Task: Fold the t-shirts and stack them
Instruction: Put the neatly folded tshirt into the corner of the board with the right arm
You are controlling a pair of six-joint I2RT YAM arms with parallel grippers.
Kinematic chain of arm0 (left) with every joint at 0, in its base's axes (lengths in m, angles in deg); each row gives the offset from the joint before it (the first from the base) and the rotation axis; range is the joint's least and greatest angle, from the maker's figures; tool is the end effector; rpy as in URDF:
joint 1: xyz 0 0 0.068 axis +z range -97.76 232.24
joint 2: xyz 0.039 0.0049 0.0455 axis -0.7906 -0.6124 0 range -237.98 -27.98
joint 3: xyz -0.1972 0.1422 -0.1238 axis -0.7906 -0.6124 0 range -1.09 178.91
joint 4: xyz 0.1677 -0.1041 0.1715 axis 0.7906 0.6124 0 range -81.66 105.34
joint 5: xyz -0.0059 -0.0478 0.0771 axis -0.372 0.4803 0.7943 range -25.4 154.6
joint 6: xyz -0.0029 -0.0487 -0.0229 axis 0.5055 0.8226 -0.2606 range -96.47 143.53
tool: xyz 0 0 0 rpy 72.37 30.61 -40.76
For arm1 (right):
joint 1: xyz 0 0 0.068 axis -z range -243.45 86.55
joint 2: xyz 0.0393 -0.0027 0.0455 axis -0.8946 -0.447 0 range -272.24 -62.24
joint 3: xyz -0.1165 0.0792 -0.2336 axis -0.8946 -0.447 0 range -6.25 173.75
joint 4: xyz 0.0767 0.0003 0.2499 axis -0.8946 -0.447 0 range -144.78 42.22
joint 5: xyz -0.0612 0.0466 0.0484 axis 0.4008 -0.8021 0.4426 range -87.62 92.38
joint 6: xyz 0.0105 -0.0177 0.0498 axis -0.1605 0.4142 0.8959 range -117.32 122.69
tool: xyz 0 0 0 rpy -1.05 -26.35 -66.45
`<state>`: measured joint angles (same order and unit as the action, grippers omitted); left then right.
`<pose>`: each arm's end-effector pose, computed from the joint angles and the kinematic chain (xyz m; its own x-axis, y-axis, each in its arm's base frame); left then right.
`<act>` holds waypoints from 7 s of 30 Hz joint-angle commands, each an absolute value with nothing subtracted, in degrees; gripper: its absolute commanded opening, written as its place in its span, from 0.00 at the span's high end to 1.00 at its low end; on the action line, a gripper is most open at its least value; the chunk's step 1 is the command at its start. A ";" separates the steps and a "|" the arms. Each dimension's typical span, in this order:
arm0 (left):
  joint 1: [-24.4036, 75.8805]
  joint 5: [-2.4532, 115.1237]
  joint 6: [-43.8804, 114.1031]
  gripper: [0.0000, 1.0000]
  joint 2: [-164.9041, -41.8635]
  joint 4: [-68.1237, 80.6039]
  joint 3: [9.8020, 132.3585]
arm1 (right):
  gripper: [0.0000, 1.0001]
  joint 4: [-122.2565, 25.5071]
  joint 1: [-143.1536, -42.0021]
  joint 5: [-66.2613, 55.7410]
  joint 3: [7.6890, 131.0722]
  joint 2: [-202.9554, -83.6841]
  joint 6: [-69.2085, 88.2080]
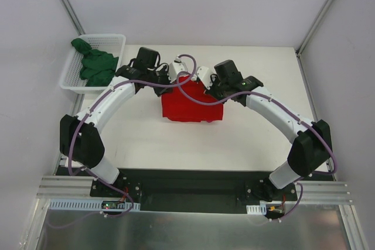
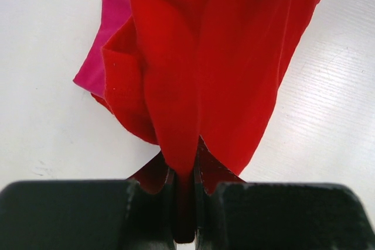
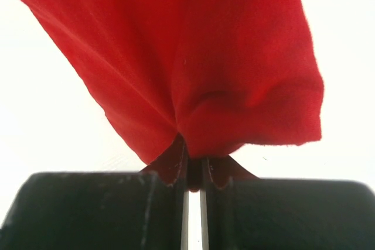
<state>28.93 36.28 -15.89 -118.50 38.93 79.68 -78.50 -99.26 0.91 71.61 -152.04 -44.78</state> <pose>0.3187 -0.1558 0.3270 -0.0272 0.6204 -0.7838 0.9031 0.3515 0.2468 0.2847 0.2065 0.3113 0.0708 -0.8573 -0.5099 -0.8107 0.2484 -0.5302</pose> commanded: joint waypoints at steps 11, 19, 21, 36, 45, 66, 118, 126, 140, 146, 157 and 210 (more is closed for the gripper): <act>28.51 35.06 -18.04 1.00 -121.31 37.26 81.35 | 0.99 -77.49 -98.70 1.77 73.46 -153.64 -45.30; 28.59 35.86 -18.83 1.00 -124.04 37.44 82.93 | 0.99 -76.52 -98.26 1.68 74.95 -157.24 -44.34; 28.60 36.03 -18.83 1.00 -125.01 37.35 83.98 | 0.99 -76.00 -98.08 1.85 75.31 -157.77 -44.42; 28.77 36.38 -18.66 1.00 -125.01 37.26 89.61 | 0.99 -74.76 -96.59 5.37 79.52 -158.92 -46.27; 28.77 37.35 -19.10 1.00 -124.31 37.35 86.19 | 0.99 -76.52 -96.50 3.26 79.70 -159.71 -45.30; 28.77 39.90 -21.20 1.00 -131.24 37.26 88.47 | 0.99 -77.40 -96.50 1.50 81.72 -165.07 -46.53; 29.21 48.86 -22.00 0.11 -144.26 37.35 93.31 | 0.05 -72.30 -95.27 0.53 87.70 -173.86 -47.50; 29.21 55.35 -21.29 0.01 -139.43 37.26 91.46 | 0.03 -68.35 -94.92 4.22 85.77 -167.54 -45.74; 31.32 69.68 -17.07 0.01 -138.01 33.74 95.41 | 0.04 -62.72 -93.77 3.01 88.67 -167.35 -42.84; 37.20 72.16 -12.95 0.01 -139.43 34.62 96.29 | 0.04 -66.57 -92.98 -5.50 94.18 -174.02 -40.56; 45.03 68.02 -11.97 0.01 -122.47 39.98 85.33 | 0.02 -90.91 -94.04 -15.11 125.81 -189.76 -32.47; 42.57 67.06 -13.56 0.01 -112.70 43.59 75.55 | 0.04 -105.70 -102.39 -1.49 120.66 -194.79 -82.13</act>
